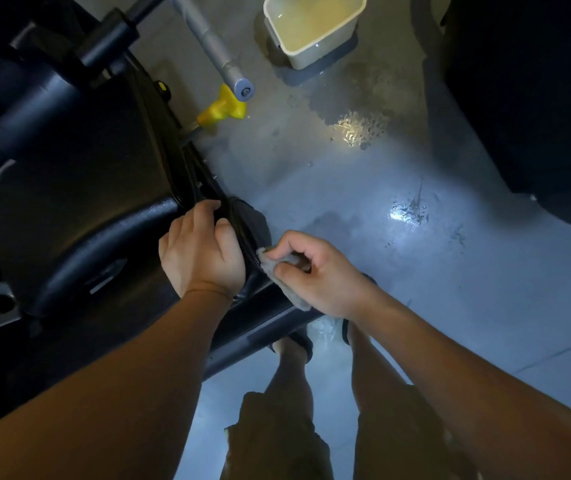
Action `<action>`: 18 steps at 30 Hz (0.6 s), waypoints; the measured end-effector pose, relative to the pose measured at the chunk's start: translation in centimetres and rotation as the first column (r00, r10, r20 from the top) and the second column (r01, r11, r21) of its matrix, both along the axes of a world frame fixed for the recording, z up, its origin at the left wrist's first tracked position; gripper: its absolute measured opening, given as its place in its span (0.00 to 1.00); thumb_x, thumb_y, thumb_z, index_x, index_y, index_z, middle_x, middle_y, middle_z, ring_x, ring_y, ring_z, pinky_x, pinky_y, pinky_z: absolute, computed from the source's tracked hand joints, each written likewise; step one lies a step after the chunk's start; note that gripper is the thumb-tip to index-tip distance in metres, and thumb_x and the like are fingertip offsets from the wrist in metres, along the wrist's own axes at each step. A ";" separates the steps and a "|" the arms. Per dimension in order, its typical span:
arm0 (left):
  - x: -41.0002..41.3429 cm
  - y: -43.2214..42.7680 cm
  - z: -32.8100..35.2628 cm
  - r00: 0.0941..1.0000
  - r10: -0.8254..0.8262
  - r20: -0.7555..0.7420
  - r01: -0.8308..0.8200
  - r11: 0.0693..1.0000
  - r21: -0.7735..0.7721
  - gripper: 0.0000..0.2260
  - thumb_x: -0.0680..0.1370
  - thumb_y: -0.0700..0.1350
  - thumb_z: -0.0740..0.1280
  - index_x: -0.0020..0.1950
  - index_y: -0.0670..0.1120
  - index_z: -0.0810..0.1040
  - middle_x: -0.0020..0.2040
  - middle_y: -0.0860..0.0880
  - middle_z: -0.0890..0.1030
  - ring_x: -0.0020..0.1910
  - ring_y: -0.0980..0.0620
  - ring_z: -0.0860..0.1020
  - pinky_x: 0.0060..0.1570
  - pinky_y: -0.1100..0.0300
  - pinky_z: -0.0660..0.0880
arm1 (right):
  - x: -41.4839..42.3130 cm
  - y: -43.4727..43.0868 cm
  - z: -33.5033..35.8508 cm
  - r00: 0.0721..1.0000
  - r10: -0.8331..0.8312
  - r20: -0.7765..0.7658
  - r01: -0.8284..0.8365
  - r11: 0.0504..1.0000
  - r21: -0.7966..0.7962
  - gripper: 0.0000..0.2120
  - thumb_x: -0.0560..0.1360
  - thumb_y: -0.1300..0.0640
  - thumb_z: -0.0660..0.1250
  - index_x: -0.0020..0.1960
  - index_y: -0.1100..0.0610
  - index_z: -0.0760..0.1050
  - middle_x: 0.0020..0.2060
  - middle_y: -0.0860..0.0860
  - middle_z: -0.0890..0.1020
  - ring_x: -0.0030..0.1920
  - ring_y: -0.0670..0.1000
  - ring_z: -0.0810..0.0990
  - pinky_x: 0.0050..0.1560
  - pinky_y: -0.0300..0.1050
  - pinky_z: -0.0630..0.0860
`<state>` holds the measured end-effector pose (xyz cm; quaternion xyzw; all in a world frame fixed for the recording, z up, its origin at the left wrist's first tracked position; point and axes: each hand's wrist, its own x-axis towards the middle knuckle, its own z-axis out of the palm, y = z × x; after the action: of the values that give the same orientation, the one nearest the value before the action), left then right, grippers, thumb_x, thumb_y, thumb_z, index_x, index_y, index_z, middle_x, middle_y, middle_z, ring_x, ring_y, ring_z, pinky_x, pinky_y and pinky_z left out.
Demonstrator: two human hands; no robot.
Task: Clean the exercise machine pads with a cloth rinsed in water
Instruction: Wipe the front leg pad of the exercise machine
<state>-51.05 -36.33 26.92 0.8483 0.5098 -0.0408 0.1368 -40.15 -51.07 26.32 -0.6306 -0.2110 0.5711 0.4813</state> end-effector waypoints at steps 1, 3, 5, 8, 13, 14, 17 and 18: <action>0.0 0.0 0.0 1.000 0.007 0.008 -0.007 1.000 -0.001 0.20 0.77 0.51 0.52 0.64 0.49 0.76 0.57 0.47 0.82 0.59 0.42 0.76 0.60 0.47 0.67 | -0.2 0.1 0.1 0.999 -0.017 0.029 0.016 1.000 0.008 0.10 0.80 0.64 0.67 0.47 0.49 0.77 0.40 0.43 0.84 0.41 0.43 0.82 0.52 0.43 0.79; -0.1 0.0 0.1 1.000 0.019 0.015 -0.019 1.000 -0.009 0.20 0.77 0.51 0.53 0.64 0.50 0.77 0.57 0.47 0.82 0.60 0.43 0.76 0.60 0.47 0.67 | -0.2 1.7 -0.3 0.994 -0.067 0.088 0.065 0.997 0.031 0.10 0.80 0.64 0.67 0.48 0.50 0.78 0.37 0.37 0.81 0.39 0.37 0.80 0.44 0.31 0.72; -0.2 0.0 0.1 1.000 0.021 0.018 -0.021 1.000 -0.011 0.20 0.77 0.51 0.53 0.64 0.50 0.77 0.57 0.47 0.83 0.59 0.43 0.76 0.60 0.47 0.67 | 0.1 4.2 -1.5 0.983 -0.100 0.156 0.093 0.994 0.048 0.09 0.79 0.65 0.66 0.49 0.51 0.79 0.37 0.38 0.80 0.38 0.34 0.78 0.43 0.29 0.69; -0.1 0.1 0.1 1.000 0.019 0.023 -0.019 1.000 -0.010 0.19 0.78 0.51 0.53 0.63 0.50 0.77 0.56 0.47 0.83 0.59 0.43 0.76 0.60 0.48 0.67 | 0.5 7.3 -4.9 0.973 -0.117 0.199 0.118 0.993 0.007 0.07 0.79 0.61 0.66 0.47 0.50 0.79 0.42 0.43 0.83 0.43 0.40 0.80 0.47 0.39 0.76; -0.2 0.1 0.2 1.000 -0.001 0.013 0.001 1.000 -0.012 0.19 0.78 0.51 0.52 0.63 0.50 0.77 0.56 0.48 0.83 0.58 0.43 0.76 0.60 0.48 0.67 | 0.0 7.8 -8.9 0.986 -0.104 0.130 0.133 0.962 -0.240 0.11 0.80 0.50 0.68 0.40 0.50 0.75 0.41 0.53 0.85 0.38 0.53 0.80 0.40 0.53 0.80; -0.3 0.2 0.2 1.000 -0.005 0.013 0.005 1.000 -0.014 0.19 0.78 0.51 0.53 0.63 0.50 0.77 0.56 0.48 0.83 0.58 0.43 0.76 0.59 0.49 0.67 | -0.1 7.8 -8.7 0.984 -0.104 0.144 0.139 0.955 -0.263 0.11 0.80 0.50 0.68 0.40 0.51 0.75 0.44 0.53 0.86 0.40 0.54 0.82 0.44 0.54 0.82; -0.5 0.3 0.1 1.000 -0.022 0.008 0.022 1.000 -0.012 0.20 0.78 0.52 0.53 0.63 0.50 0.77 0.57 0.47 0.83 0.58 0.42 0.77 0.58 0.48 0.67 | -0.4 7.6 -7.2 0.978 -0.132 0.163 0.171 0.952 -0.253 0.10 0.79 0.56 0.68 0.38 0.48 0.77 0.47 0.50 0.86 0.47 0.53 0.85 0.52 0.51 0.83; -0.5 0.3 0.1 1.000 -0.028 0.000 0.028 1.000 -0.011 0.20 0.78 0.52 0.52 0.63 0.50 0.77 0.57 0.47 0.83 0.58 0.42 0.77 0.58 0.48 0.67 | -0.1 7.3 -6.2 0.979 -0.127 0.159 0.162 0.959 -0.233 0.11 0.77 0.58 0.68 0.38 0.47 0.78 0.46 0.49 0.86 0.46 0.51 0.84 0.53 0.50 0.83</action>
<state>-51.58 -35.98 27.01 0.8546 0.4978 -0.0455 0.1406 -40.30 -43.74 20.16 -0.7380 -0.1259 0.5095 0.4240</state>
